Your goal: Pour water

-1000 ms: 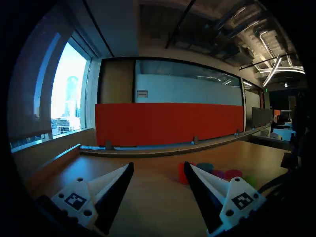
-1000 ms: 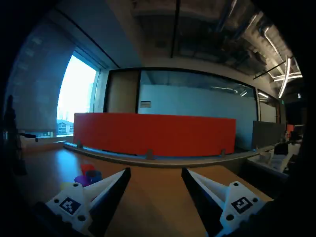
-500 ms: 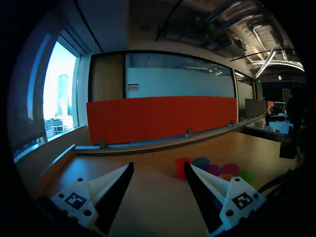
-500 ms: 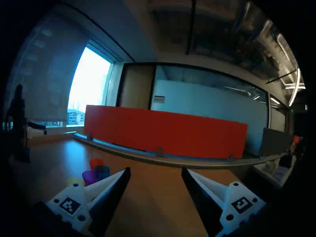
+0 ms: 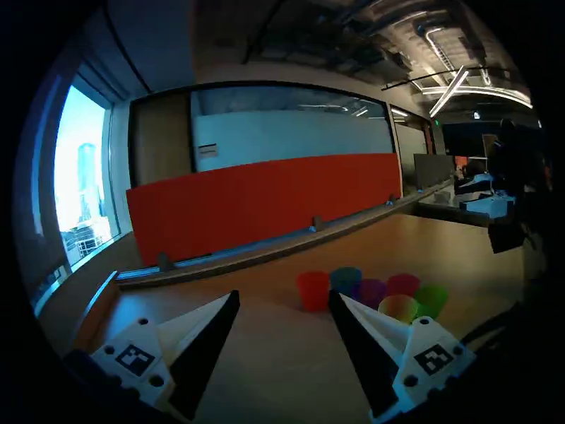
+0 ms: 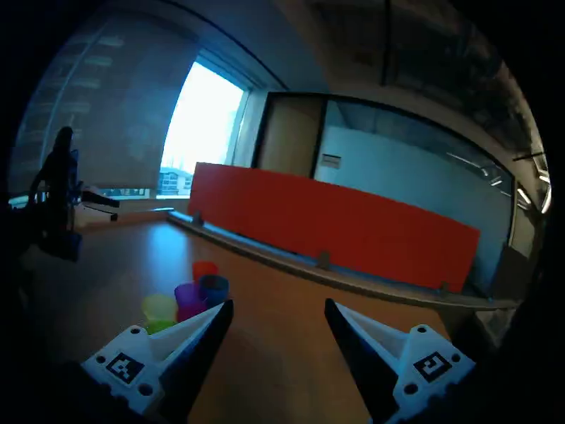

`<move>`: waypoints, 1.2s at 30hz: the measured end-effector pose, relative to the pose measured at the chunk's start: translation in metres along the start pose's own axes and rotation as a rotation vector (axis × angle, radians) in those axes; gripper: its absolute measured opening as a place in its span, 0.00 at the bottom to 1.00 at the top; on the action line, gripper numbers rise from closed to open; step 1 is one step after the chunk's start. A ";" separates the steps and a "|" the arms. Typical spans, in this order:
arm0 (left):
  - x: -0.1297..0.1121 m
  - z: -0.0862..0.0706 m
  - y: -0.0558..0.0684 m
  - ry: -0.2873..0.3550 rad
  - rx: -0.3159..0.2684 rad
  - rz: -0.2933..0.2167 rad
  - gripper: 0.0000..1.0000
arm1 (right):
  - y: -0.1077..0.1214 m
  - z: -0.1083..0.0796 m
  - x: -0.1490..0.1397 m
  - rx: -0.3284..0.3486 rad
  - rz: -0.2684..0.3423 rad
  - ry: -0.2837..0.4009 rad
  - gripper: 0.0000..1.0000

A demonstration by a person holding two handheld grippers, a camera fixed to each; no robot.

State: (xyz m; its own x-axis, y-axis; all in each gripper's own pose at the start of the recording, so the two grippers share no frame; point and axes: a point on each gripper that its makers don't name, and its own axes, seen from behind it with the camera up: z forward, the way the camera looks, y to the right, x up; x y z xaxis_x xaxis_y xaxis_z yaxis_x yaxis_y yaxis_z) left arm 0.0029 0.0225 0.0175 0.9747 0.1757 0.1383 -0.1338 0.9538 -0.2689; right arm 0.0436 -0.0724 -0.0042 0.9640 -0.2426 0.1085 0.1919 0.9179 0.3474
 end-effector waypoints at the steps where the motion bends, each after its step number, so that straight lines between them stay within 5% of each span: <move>1: -0.002 0.002 0.003 -0.010 -0.016 0.007 0.93 | -0.004 0.001 -0.002 0.024 -0.006 -0.010 1.00; 11: -0.009 0.017 0.024 -0.059 -0.135 0.069 0.93 | -0.036 0.004 -0.022 0.222 -0.042 -0.112 1.00; 36: -0.042 0.041 0.032 -0.143 -0.182 0.066 0.93 | -0.090 0.015 -0.074 0.488 -0.105 -0.252 1.00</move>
State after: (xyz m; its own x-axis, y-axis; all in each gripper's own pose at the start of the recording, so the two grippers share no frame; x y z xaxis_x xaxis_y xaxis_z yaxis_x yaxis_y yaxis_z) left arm -0.0494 0.0558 0.0418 0.9279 0.2808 0.2451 -0.1489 0.8821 -0.4470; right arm -0.0473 -0.1419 -0.0295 0.8591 -0.4476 0.2484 0.1196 0.6474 0.7527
